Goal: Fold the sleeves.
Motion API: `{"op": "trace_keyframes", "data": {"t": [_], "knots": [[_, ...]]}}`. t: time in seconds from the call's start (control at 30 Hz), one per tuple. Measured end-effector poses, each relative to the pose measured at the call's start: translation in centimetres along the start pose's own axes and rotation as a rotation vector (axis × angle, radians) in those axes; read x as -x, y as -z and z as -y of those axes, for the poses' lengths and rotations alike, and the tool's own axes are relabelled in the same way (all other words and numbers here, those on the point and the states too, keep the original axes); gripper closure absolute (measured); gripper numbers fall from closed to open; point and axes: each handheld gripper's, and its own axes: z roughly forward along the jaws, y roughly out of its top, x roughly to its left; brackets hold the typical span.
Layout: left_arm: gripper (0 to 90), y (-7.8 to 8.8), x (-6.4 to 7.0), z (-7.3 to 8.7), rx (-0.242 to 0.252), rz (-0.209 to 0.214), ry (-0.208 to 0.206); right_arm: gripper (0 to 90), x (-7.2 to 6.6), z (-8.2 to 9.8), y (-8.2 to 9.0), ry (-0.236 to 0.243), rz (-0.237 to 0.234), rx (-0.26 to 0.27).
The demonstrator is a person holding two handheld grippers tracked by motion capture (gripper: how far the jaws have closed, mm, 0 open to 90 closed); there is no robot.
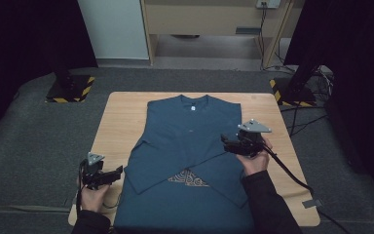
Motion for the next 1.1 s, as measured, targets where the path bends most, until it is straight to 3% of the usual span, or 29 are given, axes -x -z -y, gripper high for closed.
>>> {"op": "trace_keyframes", "data": {"t": [0.53,0.77,1.1], "knots": [[16.9,-2.3,1.6,-1.4,-0.031,0.035,-0.044,17.4,4.1,5.7,0.0,-0.073,0.082,-0.125],[17.8,-3.6,1.5,-1.4,-0.063,0.035,-0.045,17.7,4.8,8.3,-0.4,-0.1,0.075,-0.18],[22.2,-4.1,1.7,-1.5,-0.051,0.036,-0.048,22.7,5.5,12.2,-0.5,-0.126,0.065,-0.262]]}}
